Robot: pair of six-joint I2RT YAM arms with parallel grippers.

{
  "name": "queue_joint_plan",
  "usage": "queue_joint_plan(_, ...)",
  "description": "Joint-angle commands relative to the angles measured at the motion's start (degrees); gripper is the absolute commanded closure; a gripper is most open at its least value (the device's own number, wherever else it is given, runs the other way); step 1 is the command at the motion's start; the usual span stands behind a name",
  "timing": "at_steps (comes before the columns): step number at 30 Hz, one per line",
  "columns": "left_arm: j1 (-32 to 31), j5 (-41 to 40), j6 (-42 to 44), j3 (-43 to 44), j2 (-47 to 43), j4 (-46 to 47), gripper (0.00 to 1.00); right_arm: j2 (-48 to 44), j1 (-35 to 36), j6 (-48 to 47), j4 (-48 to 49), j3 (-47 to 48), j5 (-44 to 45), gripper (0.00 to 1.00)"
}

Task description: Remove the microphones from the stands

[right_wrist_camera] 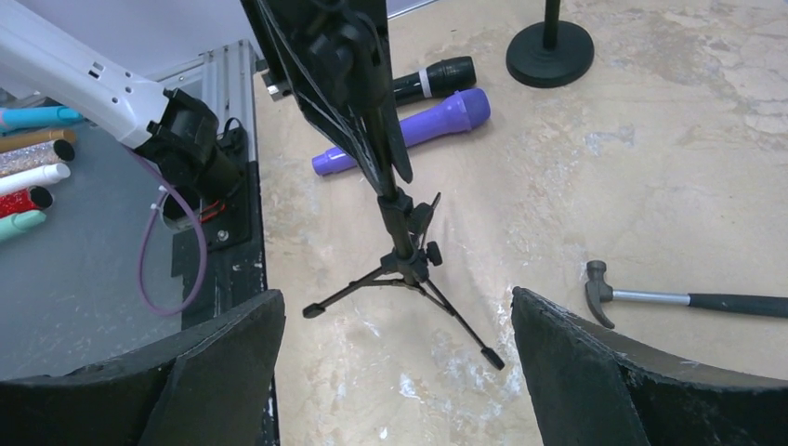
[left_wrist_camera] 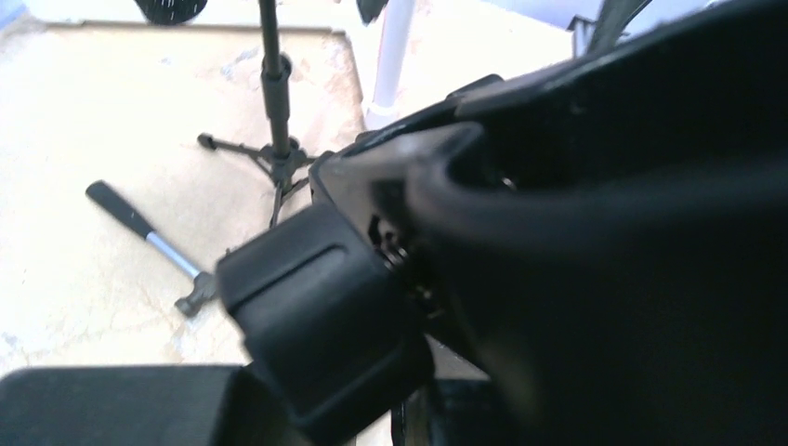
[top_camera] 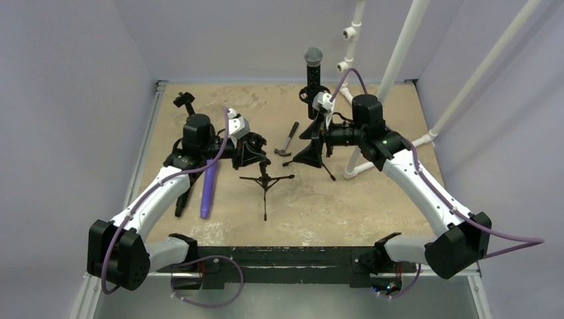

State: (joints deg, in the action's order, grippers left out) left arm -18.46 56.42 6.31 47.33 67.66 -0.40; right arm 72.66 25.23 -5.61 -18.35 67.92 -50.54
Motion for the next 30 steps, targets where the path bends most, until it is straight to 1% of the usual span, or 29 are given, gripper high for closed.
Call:
queue_joint_plan(1, -0.1, 8.4, -5.1, 7.6, -1.7, 0.7, 1.0, -1.9, -0.1, 1.0, 2.6, -0.7, -2.2, 0.1)
queue_joint_plan(4, -0.2, 9.0, -11.8, 10.0, -2.9, 3.5, 1.0, -1.8, 0.1, 2.6, 4.5, -1.6, -4.0, 0.1)
queue_joint_plan(12, -0.2, 8.1, -34.3, 14.9, -2.9, 18.6, 1.0, -0.3, 2.3, 9.2, 10.5, -2.5, -9.5, 0.12)
queue_joint_plan(15, -0.3, 8.0, -39.8, 15.7, -2.4, 23.5, 1.0, 0.5, 3.2, 10.8, 12.2, -2.6, -10.6, 0.13)
queue_joint_plan(21, -0.2, 8.3, -45.5, 15.6, -2.0, 29.7, 1.0, 1.3, 4.9, 11.0, 12.8, -2.9, -11.8, 0.14)
queue_joint_plan(25, -0.2, 9.8, -47.5, 15.5, -1.6, 33.0, 1.0, 1.6, 5.1, 9.9, 11.8, -3.0, -12.1, 0.15)
queue_joint_plan(30, -0.2, 13.0, -47.1, 16.1, -2.0, 33.4, 1.0, 1.0, 5.2, 2.5, 4.9, -2.2, -11.8, 0.18)
